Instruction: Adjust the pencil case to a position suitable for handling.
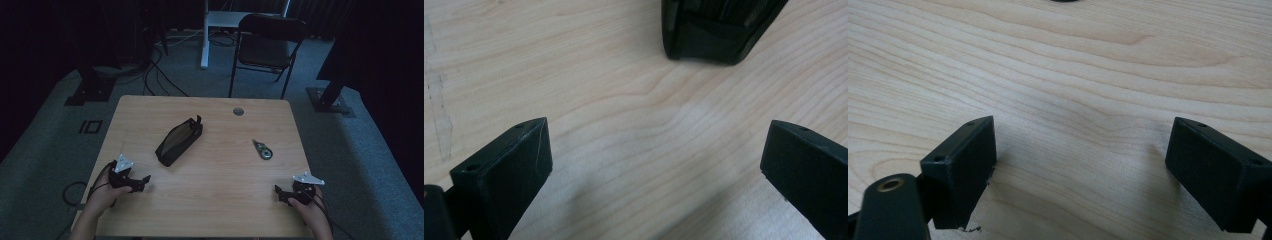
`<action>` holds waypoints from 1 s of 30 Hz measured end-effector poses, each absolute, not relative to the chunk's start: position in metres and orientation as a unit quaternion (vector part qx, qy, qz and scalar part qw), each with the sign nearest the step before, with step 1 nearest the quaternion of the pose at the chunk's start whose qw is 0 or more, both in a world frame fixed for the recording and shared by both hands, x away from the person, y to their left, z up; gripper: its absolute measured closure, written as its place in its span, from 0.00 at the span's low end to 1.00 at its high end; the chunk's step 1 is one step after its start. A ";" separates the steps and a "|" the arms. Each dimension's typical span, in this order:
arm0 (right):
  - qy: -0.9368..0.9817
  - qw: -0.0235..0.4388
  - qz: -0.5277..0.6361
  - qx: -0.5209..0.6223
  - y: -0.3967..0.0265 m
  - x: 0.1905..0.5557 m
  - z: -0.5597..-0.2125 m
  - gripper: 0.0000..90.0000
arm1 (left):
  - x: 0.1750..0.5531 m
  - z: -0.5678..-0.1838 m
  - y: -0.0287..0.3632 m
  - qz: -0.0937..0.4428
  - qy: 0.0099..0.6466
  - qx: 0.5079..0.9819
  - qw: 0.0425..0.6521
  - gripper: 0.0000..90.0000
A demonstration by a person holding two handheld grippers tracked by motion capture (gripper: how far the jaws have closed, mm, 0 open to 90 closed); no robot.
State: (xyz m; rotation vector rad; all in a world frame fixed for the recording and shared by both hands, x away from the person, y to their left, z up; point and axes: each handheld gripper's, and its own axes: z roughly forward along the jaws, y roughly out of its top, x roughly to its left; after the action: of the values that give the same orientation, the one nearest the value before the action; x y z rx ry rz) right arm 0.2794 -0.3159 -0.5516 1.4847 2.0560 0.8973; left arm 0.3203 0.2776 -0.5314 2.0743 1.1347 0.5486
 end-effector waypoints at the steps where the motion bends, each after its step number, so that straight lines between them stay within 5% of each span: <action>1: 0.745 0.224 0.325 0.538 -0.316 0.279 -0.552 0.14 | 0.322 -0.530 0.278 0.213 0.437 0.801 0.351 0.01; 30: 0.745 0.224 0.325 0.538 -0.316 0.279 -0.552 0.14 | 0.367 -0.484 0.247 0.241 0.423 0.767 0.418 0.06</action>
State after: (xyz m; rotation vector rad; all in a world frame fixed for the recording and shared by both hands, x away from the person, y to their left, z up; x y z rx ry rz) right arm 0.2795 -0.3159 -0.5516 1.4846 2.0551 0.8970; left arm 0.3671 0.2467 -0.4838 1.9239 1.0603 0.6057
